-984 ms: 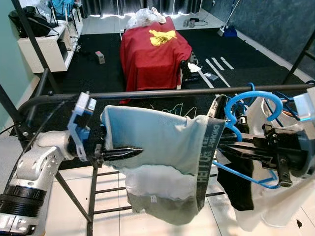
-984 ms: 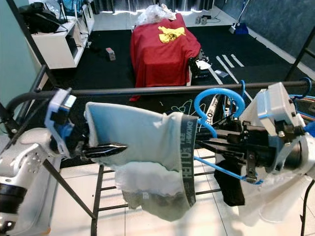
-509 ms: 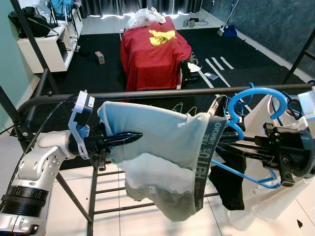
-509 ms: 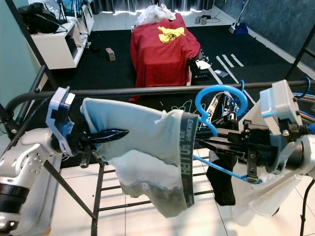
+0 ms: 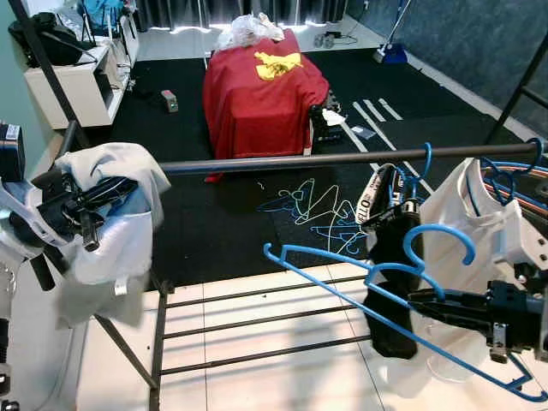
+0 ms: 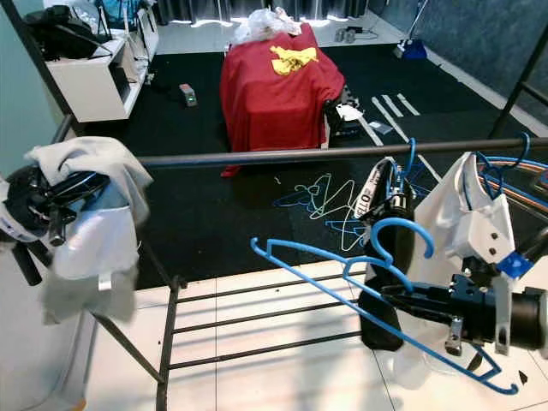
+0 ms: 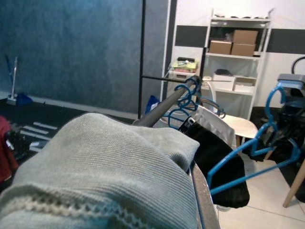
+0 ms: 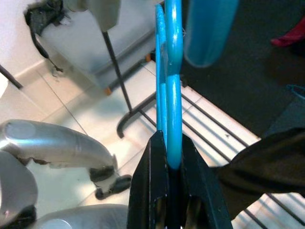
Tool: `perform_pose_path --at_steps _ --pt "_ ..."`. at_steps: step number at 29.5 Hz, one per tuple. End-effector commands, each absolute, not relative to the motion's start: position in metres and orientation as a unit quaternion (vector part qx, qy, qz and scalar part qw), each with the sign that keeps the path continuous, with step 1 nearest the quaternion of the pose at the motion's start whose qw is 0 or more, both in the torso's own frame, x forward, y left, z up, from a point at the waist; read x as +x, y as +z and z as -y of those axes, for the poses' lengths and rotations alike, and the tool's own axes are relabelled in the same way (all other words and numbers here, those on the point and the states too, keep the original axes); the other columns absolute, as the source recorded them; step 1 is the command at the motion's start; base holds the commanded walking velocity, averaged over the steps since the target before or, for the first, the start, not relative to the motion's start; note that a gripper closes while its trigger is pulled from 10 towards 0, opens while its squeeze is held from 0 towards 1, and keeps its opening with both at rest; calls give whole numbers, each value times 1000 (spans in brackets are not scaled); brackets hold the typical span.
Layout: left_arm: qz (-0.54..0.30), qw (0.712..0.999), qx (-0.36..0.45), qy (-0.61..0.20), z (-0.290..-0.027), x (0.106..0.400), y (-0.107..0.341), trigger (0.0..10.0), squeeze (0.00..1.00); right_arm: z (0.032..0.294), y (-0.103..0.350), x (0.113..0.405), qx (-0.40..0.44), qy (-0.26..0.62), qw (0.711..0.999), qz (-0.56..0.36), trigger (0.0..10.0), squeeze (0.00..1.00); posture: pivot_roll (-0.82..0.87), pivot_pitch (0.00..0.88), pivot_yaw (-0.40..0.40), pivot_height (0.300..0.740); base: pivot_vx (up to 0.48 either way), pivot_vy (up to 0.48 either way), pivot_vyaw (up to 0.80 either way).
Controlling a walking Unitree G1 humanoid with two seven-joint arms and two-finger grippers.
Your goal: Hang hanger
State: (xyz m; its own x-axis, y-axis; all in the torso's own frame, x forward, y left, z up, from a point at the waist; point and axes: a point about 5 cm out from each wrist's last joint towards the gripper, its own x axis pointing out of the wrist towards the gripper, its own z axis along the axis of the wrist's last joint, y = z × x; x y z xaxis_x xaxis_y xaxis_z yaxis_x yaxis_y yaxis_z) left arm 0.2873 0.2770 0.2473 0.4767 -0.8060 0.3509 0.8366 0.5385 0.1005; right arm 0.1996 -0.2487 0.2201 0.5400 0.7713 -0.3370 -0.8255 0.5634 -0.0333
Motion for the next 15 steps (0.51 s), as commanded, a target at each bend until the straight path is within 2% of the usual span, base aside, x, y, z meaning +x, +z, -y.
perform_pose_path --at_steps 1,3,4,5,7,8,9,10,11,13,15 --pt "164 870 -51 -463 -284 287 241 0 0 249 219 200 -100 453 874 -146 10000 0 -80 111 -25 740 0 0 0" --pt "164 870 -51 -463 -284 287 241 0 0 249 219 200 -100 453 874 -146 10000 0 -80 111 -25 740 0 0 0" --pt "100 870 -45 -481 -274 283 213 1529 0 248 206 211 -75 415 897 -131 10000 0 -87 109 -26 740 0 0 0" --pt "-3 858 -42 -512 -248 271 163 10000 0 250 173 225 -33 347 927 -137 10000 0 -70 106 -28 740 0 0 0" --pt "-3 858 -42 -512 -248 271 163 10000 0 250 173 225 -33 347 927 -137 10000 0 -70 106 -28 740 0 0 0" --pt "-71 850 -53 -519 -226 257 125 10000 0 248 141 233 3 294 943 -154 10000 0 -67 105 -27 740 0 0 0" --pt "-71 850 -53 -519 -226 257 125 10000 0 248 141 233 3 294 943 -154 10000 0 -67 105 -27 740 0 0 0" --pt "-114 850 -65 -510 -208 247 98 10000 0 246 114 236 26 256 950 -178 10000 0 -58 103 -31 740 0 0 0" --pt "-114 850 -65 -510 -208 247 98 10000 0 246 114 236 26 256 950 -178 10000 0 -58 103 -31 740 0 0 0" --pt "-150 868 -80 -466 -192 237 70 10000 0 244 86 236 41 223 952 -204 10000 0 -53 104 -29 740 0 0 0" --pt "-164 881 -81 -435 -189 233 59 10000 0 244 78 236 46 216 952 -211 10000 0 -42 106 -31 740 -152 0 0"
